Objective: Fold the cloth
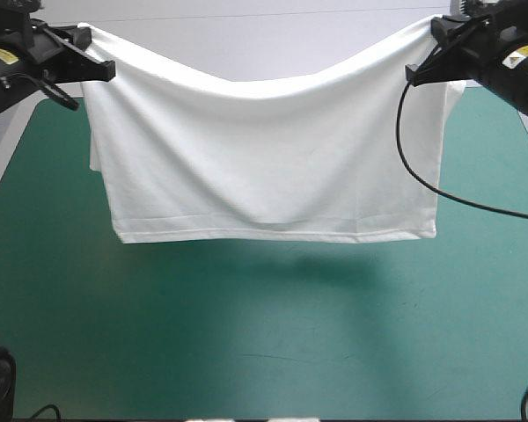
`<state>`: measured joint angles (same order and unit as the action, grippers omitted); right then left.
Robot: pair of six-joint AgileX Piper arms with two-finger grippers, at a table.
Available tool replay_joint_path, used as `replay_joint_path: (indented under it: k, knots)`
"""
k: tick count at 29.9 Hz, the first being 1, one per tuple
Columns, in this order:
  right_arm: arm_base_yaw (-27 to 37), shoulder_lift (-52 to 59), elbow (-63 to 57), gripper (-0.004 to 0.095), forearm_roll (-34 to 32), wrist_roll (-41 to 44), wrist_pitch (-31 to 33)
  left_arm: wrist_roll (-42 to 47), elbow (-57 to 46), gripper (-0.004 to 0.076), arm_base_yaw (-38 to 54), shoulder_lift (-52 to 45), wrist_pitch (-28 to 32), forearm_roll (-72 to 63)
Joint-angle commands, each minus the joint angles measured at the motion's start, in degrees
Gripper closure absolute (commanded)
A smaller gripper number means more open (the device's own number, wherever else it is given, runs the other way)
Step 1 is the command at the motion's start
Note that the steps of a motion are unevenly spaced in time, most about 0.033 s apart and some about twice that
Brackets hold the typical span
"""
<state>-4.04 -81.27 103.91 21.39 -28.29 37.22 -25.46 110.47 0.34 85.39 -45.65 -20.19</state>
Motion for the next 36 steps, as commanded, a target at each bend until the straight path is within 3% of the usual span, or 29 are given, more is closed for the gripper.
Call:
replay_joint_path:
  k: [1,4,9,16,18,21,28,36]
  knots:
    - [0.46,-2.92,1.65,0.0926,1.17,-0.39,-7.48,0.84,1.77,0.0705,-0.07,2.44,7.12,-0.99]
    - [0.46,-6.89,2.79,0.0926,1.51,-0.39,-9.89,0.51,4.34,0.0705,-0.07,6.25,7.96,-0.99]
    - [0.46,-12.38,9.53,0.0926,1.60,-1.11,-9.22,0.51,14.00,0.0705,-0.07,13.21,3.74,-1.13]
    - [0.68,-13.62,13.69,0.0925,-1.29,-1.87,-4.66,-0.03,17.55,0.0705,-0.07,15.17,-0.25,-0.82]
    - [1.09,-14.45,13.07,0.0925,-1.77,-1.62,-0.73,-0.14,15.84,0.0705,-0.07,15.17,-1.57,-0.74]
    - [1.96,-14.60,6.58,0.0925,0.59,-1.79,0.12,-0.15,10.08,0.0705,-0.07,15.07,-1.44,-0.74]
    - [2.95,-10.59,-12.91,0.0925,4.45,-6.16,-4.79,-2.00,-4.41,0.0705,-0.07,13.48,0.88,-2.55]
    - [2.95,-3.97,-27.98,0.0925,6.47,-8.88,-4.80,-6.29,-21.74,0.0705,-0.05,6.52,4.34,-5.16]
